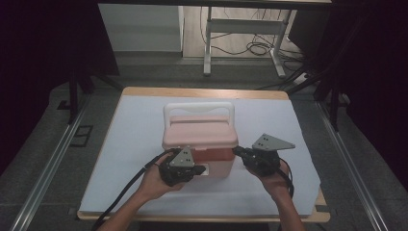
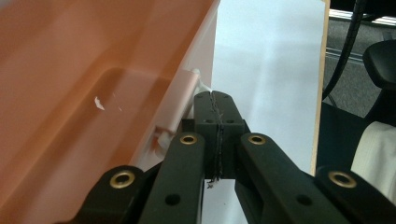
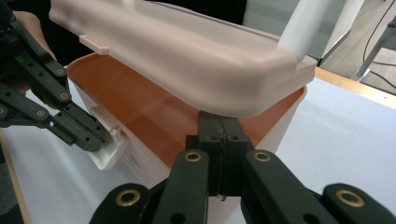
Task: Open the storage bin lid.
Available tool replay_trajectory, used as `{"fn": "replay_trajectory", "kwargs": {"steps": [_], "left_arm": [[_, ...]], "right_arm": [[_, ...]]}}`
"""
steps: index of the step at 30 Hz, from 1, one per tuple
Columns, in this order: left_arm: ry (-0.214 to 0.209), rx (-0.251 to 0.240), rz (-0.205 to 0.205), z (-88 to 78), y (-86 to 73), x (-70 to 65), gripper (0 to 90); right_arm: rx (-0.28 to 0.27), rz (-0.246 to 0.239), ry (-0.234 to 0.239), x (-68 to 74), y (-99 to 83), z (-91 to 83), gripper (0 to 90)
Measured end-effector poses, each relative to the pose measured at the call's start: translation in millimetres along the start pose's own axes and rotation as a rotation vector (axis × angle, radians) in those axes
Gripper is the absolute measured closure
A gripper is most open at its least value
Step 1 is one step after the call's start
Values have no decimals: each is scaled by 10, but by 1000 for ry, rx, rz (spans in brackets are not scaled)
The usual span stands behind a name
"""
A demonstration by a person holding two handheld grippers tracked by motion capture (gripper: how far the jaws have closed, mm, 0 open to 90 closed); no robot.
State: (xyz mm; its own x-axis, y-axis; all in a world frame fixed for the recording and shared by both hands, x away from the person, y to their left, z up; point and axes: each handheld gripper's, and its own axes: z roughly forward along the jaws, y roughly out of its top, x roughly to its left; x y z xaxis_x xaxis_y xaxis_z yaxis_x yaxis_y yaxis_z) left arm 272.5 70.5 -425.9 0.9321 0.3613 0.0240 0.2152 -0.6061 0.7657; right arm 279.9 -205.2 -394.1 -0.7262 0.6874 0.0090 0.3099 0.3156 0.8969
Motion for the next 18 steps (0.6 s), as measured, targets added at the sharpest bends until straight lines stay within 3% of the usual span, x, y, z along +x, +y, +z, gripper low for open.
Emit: {"fn": "replay_trajectory", "kwargs": {"steps": [18], "left_arm": [[-2,-7,0,1,-10,4,900]], "right_arm": [[-3,-14,-2,-31,123,-18,899]]}}
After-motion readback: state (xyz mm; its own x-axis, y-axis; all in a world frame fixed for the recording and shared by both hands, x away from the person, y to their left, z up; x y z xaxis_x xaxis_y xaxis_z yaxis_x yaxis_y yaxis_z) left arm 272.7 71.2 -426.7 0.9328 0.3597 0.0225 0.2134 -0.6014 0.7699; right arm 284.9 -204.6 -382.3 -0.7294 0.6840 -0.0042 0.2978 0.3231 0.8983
